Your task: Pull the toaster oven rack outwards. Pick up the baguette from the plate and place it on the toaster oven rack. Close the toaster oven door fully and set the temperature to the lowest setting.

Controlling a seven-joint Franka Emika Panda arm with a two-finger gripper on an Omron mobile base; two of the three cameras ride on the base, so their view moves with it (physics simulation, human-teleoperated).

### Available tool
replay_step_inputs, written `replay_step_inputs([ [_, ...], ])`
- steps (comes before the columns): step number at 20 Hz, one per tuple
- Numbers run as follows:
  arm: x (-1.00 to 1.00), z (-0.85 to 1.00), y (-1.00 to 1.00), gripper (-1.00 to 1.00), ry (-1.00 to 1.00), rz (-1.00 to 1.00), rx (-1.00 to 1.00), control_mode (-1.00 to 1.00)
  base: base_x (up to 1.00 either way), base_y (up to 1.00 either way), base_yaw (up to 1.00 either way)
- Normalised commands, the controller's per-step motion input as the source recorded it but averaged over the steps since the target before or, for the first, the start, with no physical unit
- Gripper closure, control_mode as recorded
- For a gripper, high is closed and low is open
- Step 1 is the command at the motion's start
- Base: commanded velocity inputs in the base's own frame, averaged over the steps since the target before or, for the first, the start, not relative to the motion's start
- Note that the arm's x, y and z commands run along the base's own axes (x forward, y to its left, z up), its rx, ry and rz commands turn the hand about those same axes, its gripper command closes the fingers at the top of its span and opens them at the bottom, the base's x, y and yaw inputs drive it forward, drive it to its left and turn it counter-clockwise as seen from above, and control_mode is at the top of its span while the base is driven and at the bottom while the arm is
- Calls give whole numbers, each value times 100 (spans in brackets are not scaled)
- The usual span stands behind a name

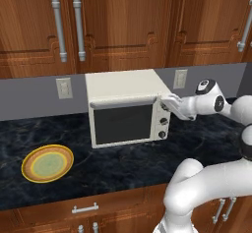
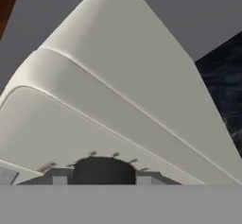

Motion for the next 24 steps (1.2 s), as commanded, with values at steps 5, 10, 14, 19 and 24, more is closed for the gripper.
replay_step_inputs([
  [5, 27, -86, -35, 100, -60, 53, -50, -100, 0, 0, 0],
  [10, 25, -82, -33, 100, -61, 54, -55, -100, 0, 0, 0],
  [14, 26, -92, -20, 100, -57, 54, -66, -100, 0, 0, 0],
  [19, 48, -100, -5, 100, -38, 56, -76, -100, 0, 0, 0],
  [24, 60, -93, 0, 100, -20, 60, -84, -100, 0, 0, 0],
])
